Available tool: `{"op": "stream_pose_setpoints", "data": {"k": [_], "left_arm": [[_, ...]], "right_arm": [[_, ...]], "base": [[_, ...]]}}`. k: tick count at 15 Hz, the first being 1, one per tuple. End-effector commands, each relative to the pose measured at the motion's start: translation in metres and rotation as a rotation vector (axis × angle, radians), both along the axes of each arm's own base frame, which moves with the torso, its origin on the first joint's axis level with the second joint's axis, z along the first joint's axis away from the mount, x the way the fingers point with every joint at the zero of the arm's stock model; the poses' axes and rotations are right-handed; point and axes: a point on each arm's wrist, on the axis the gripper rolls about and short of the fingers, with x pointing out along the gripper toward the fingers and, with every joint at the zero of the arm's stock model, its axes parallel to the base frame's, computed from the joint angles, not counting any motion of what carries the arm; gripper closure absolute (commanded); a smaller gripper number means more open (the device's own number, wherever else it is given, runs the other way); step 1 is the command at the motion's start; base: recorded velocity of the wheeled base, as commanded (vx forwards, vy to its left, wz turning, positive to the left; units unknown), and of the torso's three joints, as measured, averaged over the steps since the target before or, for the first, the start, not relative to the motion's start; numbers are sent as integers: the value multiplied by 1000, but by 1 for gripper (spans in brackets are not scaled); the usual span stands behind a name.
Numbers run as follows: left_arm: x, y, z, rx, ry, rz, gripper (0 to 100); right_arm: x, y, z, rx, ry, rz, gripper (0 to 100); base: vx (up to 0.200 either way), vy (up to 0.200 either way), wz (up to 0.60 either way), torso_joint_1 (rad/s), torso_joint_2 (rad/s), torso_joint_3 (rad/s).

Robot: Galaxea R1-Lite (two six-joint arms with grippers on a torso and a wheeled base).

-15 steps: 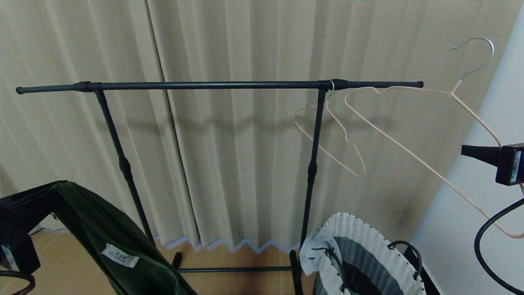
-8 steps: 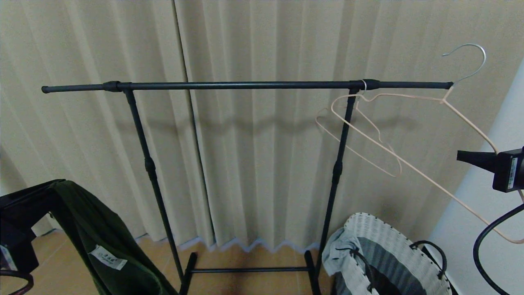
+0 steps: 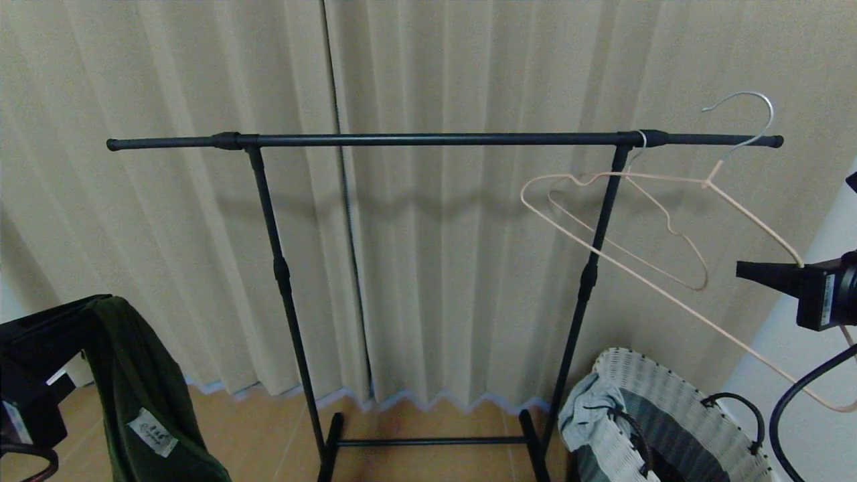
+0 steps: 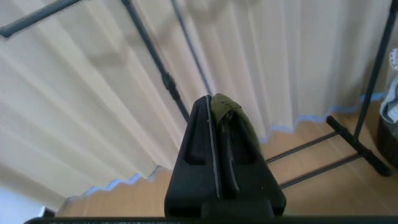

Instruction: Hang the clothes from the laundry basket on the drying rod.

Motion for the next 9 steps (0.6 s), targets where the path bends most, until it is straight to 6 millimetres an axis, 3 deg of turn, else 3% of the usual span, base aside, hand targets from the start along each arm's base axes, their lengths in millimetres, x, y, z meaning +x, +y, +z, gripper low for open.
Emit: {"op": "stream_pose_setpoints", "data": {"k": [1, 5, 9], "left_arm": [[3, -1, -1, 11, 11, 1, 100], [16, -5, 1, 43, 36, -1, 100], [48, -15, 14, 53, 57, 7, 100]], "right_arm": [[-2, 8, -3, 0, 5, 44, 100], [-1, 26, -6, 1, 24, 140, 100], [-8, 49, -15, -3, 53, 266, 100]], "base": [[0, 0, 0, 0, 0, 0], [0, 0, 0, 0, 0, 0], [0, 0, 0, 0, 0, 0]]}}
